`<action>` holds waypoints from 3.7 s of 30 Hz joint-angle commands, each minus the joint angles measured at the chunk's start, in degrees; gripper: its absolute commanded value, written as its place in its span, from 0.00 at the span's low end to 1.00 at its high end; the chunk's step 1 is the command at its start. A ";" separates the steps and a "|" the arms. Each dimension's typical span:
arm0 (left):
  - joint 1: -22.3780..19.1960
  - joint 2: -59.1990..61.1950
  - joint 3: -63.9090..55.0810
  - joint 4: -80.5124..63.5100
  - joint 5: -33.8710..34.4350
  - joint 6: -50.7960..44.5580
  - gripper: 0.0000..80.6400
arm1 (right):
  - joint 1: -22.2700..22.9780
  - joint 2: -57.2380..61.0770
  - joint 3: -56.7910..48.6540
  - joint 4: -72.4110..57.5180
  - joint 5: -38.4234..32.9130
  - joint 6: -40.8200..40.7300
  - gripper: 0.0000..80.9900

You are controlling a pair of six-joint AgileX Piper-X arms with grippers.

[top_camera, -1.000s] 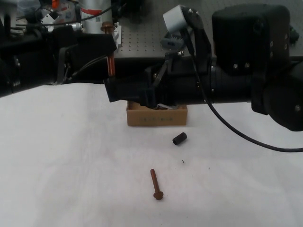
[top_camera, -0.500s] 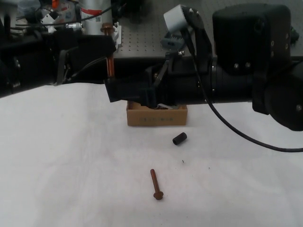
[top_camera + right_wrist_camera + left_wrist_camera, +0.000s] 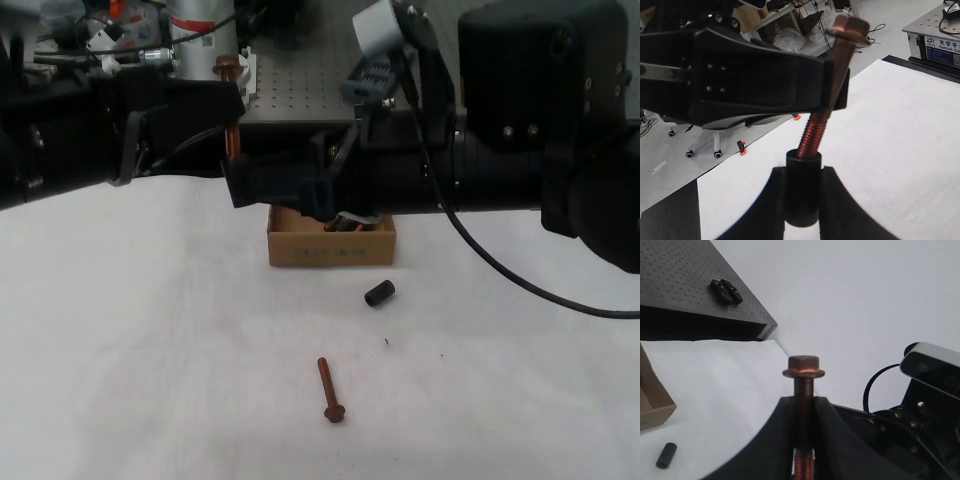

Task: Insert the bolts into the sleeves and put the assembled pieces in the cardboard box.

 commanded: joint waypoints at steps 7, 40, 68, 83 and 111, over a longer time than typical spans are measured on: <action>0.11 -0.72 -0.13 -0.36 0.57 0.66 0.01 | -2.11 -0.97 -0.51 -1.01 2.11 -0.02 0.03; 0.11 -0.72 -0.13 4.36 3.87 11.23 0.01 | -3.21 -0.97 -1.23 -1.47 -6.92 -9.46 0.03; 0.11 -0.72 -0.13 4.36 -2.55 14.09 0.01 | -3.40 -0.97 -1.74 0.24 -0.57 -9.00 0.03; 0.11 -0.72 -0.13 5.70 -1.65 14.38 0.01 | -3.40 -0.97 -3.14 0.36 -1.93 -9.00 0.03; 0.11 -0.72 -0.13 5.75 7.30 15.36 0.55 | -3.40 -0.97 -3.14 0.36 -2.37 -9.00 0.03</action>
